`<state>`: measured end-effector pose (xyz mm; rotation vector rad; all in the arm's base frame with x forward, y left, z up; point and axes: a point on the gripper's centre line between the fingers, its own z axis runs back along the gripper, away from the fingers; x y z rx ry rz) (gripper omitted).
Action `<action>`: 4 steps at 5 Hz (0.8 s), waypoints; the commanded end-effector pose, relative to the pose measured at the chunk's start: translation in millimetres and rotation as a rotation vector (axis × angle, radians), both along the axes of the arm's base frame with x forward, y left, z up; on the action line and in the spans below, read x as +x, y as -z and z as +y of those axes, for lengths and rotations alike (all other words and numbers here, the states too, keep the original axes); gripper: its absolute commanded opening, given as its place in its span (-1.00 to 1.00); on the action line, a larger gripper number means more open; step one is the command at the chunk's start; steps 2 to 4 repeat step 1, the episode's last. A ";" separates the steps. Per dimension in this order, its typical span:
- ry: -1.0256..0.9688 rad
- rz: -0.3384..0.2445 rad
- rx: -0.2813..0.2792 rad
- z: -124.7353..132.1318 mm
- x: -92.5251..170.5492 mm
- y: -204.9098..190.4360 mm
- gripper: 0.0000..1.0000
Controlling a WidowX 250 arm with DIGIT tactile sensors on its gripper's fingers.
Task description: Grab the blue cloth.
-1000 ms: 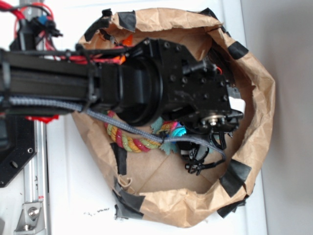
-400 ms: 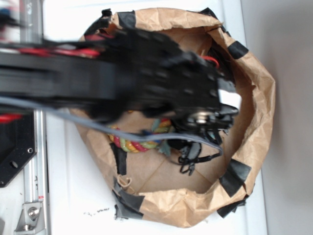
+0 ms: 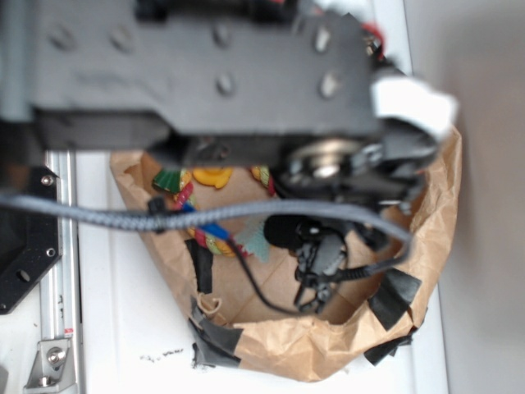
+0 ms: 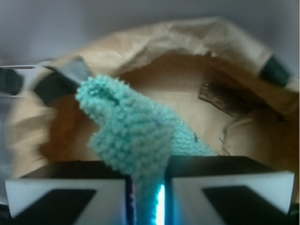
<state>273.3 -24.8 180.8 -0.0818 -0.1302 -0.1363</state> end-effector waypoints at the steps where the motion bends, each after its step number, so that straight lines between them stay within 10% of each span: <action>1: -0.019 -0.054 0.030 9.3 -6.6 -27.3 -1.00; 4: -0.019 -0.054 0.030 9.3 -6.6 -27.3 -1.00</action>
